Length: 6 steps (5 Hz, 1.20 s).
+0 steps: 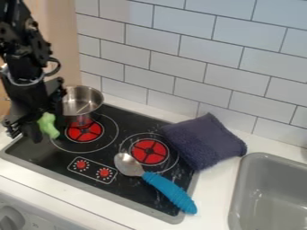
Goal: Put the broccoli next to the pot
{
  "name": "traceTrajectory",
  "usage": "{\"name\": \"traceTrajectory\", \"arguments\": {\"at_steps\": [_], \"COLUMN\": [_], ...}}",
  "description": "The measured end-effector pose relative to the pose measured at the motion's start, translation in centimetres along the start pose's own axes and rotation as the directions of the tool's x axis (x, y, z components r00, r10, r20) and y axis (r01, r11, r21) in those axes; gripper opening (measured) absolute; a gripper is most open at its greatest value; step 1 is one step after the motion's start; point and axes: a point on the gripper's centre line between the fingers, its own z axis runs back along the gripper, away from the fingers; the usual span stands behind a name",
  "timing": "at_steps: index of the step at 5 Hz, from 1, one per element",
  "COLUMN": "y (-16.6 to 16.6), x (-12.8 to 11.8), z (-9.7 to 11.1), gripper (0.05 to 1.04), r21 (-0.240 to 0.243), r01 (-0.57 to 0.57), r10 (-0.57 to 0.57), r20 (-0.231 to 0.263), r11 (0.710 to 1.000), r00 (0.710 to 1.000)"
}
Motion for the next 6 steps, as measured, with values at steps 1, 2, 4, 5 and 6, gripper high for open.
{"name": "traceTrajectory", "arguments": {"at_steps": [1,2,4,5,6], "y": [0.9,0.4,-0.3,-0.5,-0.5], "x": [0.0,0.4,0.8,0.8,0.7], "z": [-1.4,-1.9,-2.0,-2.1,-2.1], "gripper": [0.585,0.585,0.940,1.001,0.998], "r21": [0.043,0.048,0.062,0.064,0.067], "r01": [-0.019,0.009,0.013,0.013,0.013], "r10": [0.021,-0.006,-0.008,-0.008,-0.008], "r20": [-0.036,-0.051,-0.068,-0.069,-0.072], "r11": [0.999,0.999,0.998,0.998,0.998], "r00": [0.999,0.999,0.998,0.998,0.997]}}
